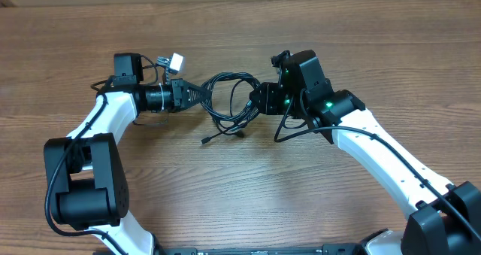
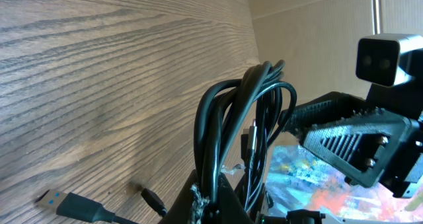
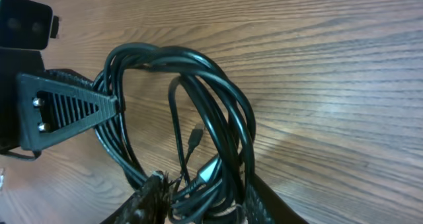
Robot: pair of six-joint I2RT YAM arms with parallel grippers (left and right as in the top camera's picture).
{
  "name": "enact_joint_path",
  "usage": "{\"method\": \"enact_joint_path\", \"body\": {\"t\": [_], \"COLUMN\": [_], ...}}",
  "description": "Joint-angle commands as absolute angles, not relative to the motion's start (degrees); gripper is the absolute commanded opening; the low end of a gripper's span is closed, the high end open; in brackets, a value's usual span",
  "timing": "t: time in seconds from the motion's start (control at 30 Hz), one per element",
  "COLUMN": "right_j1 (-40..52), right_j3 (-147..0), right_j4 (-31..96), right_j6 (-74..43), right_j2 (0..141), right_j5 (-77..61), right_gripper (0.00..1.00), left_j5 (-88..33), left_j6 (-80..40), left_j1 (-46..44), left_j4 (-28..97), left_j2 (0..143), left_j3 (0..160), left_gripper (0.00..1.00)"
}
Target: Untangle cables
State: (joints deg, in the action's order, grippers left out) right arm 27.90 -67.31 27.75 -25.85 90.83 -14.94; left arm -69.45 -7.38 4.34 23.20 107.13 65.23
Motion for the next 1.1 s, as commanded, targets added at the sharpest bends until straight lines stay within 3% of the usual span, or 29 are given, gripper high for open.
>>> {"method": "enact_joint_path", "body": {"t": [0.0, 0.37, 0.53, 0.67, 0.73, 1.03, 1.07], "right_j1": [28.29, 28.29, 28.27, 27.42, 26.7, 23.16, 23.16], "right_j3": [-67.02, -65.41, -65.21, -65.21, -65.21, -65.21, -65.21], "right_j4": [27.49, 27.88, 27.92, 29.26, 30.57, 35.64, 35.64], "right_j6": [-25.98, -25.96, -25.91, -25.8, -25.43, -25.08, -25.06], "right_j2": [90.85, 90.85, 90.85, 90.83, 90.83, 90.83, 90.83], "right_j5": [-12.67, -10.07, -8.34, -7.88, -7.6, -8.08, -10.07], "right_gripper": [0.31, 0.29, 0.16, 0.14, 0.04, 0.04, 0.12], "left_j5": [-72.1, -73.54, -73.12, -72.84, -72.38, -71.05, -71.48], "left_j6": [-7.7, -7.7, -7.18, -5.93, -5.93, -6.02, -6.02], "left_j1": [4.12, 3.99, 3.99, 3.99, 3.99, 3.99, 3.99], "left_j4": [23.07, 22.68, 22.63, 22.65, 22.63, 22.65, 22.65], "left_j2": [106.59, 106.59, 106.59, 106.59, 106.59, 106.59, 106.59], "left_j3": [65.73, 65.71, 65.71, 65.71, 65.71, 65.71, 65.71], "left_gripper": [0.04, 0.04, 0.04, 0.04, 0.04, 0.04, 0.04]}}
